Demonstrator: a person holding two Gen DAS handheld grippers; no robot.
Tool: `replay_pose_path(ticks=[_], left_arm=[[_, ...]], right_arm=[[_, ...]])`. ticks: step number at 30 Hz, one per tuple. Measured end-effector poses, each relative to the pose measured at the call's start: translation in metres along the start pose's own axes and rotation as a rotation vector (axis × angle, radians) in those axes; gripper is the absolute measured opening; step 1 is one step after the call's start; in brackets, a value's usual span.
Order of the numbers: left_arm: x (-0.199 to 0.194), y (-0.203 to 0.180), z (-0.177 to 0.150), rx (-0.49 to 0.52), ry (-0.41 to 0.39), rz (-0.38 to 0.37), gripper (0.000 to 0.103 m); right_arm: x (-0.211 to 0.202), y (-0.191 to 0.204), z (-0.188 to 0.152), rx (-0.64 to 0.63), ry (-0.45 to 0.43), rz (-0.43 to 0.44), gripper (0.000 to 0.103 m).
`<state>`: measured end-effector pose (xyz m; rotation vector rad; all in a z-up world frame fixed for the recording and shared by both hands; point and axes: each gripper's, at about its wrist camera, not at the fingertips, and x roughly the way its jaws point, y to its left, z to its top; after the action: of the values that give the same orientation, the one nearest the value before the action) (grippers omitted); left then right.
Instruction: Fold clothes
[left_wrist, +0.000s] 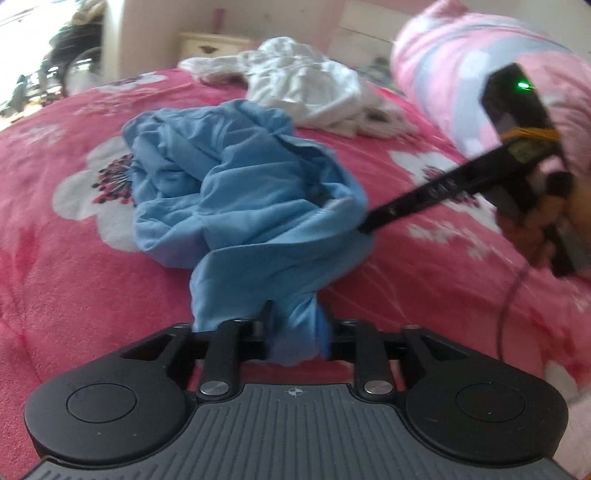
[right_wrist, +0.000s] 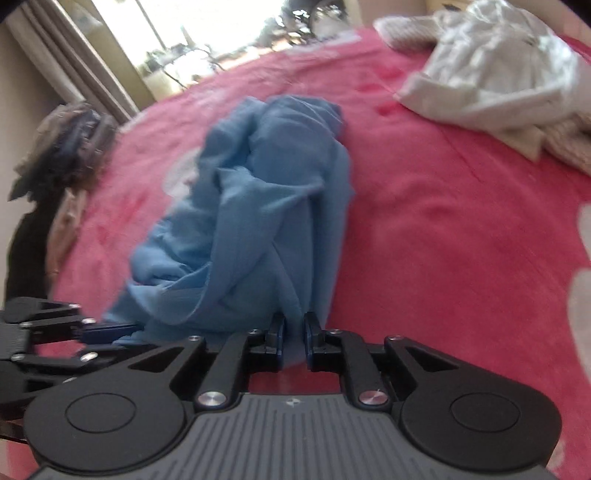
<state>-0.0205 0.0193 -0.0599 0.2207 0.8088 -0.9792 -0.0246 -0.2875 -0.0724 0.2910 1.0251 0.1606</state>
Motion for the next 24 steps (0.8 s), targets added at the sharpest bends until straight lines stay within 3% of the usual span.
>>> replay_pose_path(ticks=[2,4,6,8,10,11,14,15,16,19,24], left_arm=[[-0.008,-0.002,-0.004,0.040,0.006,-0.020,0.031],[-0.017,0.001,-0.003,0.050,-0.007,-0.014,0.031],[-0.024,0.006,-0.001,0.046,-0.029,0.007,0.036],[-0.022,0.015,0.004,0.024,-0.065,0.067,0.044],[-0.016,0.023,0.009,0.002,-0.095,0.112,0.067],[-0.007,0.025,0.012,-0.004,-0.080,0.115,0.071],[0.018,0.031,0.019,-0.027,-0.026,0.112,0.068],[0.025,0.032,0.020,-0.039,-0.004,0.104,0.055],[0.028,0.031,0.020,-0.054,0.009,0.092,0.040],[0.023,0.022,0.019,-0.066,-0.013,0.064,0.020],[0.007,0.001,0.019,-0.050,-0.077,-0.029,0.010]], right_arm=[[-0.011,-0.004,0.000,0.029,-0.022,0.011,0.034],[-0.025,-0.008,0.001,0.061,-0.061,0.037,0.043],[-0.038,-0.011,0.003,0.094,-0.102,0.061,0.046],[-0.042,-0.012,0.008,0.123,-0.138,0.091,0.063],[-0.041,-0.013,0.015,0.145,-0.164,0.122,0.070],[-0.038,-0.011,0.018,0.153,-0.165,0.132,0.070],[-0.021,-0.005,0.026,0.171,-0.150,0.152,0.070],[-0.018,-0.005,0.027,0.177,-0.147,0.145,0.067],[-0.015,-0.005,0.027,0.183,-0.145,0.137,0.056],[-0.016,-0.007,0.025,0.195,-0.163,0.113,0.022],[-0.043,-0.015,0.016,0.203,-0.265,0.048,0.007]])
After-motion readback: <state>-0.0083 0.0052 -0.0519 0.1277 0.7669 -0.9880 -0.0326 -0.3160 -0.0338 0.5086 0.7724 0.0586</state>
